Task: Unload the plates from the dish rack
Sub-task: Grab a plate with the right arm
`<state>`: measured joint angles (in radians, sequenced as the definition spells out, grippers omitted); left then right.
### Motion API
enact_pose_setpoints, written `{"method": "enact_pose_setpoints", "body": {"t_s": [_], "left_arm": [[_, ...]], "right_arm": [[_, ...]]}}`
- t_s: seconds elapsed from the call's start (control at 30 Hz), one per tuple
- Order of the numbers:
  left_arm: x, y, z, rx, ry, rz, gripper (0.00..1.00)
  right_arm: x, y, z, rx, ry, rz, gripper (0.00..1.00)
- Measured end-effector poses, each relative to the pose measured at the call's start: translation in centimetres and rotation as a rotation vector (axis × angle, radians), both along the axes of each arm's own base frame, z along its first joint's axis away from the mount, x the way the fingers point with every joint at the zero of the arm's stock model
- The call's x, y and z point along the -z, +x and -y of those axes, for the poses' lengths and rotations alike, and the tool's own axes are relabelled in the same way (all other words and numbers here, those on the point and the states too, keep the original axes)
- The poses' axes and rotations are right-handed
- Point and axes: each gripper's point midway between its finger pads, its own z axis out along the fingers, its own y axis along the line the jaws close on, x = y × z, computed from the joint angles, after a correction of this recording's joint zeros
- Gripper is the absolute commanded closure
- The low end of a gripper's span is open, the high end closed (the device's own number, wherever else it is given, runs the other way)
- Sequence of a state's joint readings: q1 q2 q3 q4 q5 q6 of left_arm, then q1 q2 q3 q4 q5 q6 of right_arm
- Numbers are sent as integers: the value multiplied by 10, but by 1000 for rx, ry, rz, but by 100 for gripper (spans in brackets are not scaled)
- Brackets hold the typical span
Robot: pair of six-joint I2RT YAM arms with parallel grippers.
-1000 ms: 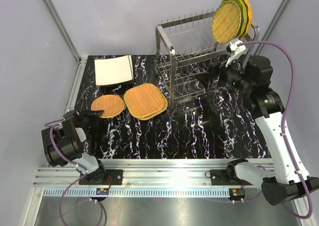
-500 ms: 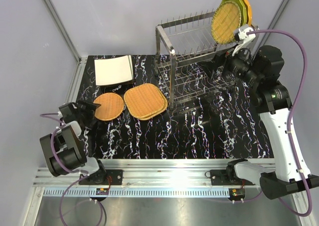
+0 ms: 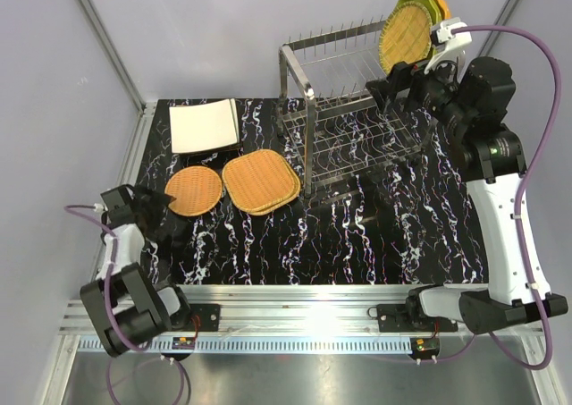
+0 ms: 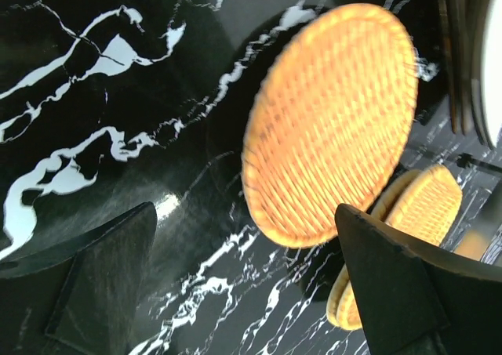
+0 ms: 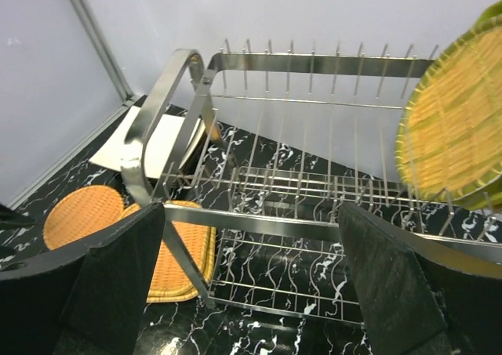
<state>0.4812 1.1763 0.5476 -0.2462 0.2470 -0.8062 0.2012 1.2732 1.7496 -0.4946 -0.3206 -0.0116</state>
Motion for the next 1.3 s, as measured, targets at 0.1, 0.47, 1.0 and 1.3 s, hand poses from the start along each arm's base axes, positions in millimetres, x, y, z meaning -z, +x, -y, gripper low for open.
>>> {"method": "enact_pose_setpoints", "body": {"t_s": [0.1,0.47,1.0,1.3], "left_arm": [[-18,-2,-1,16,42,36,1],[-66,-3,20,179,107,205,1],[-123,-14,62,398,137,450,1],[-131,-22,70,421,134,477,1]], "right_arm": [[-3,9,8,39,-1,-8,0],[-17,47,35,157,45,-53,0],[-30,98,79,289,90,-91,2],[-10,119,98,329,159,-186,19]]}}
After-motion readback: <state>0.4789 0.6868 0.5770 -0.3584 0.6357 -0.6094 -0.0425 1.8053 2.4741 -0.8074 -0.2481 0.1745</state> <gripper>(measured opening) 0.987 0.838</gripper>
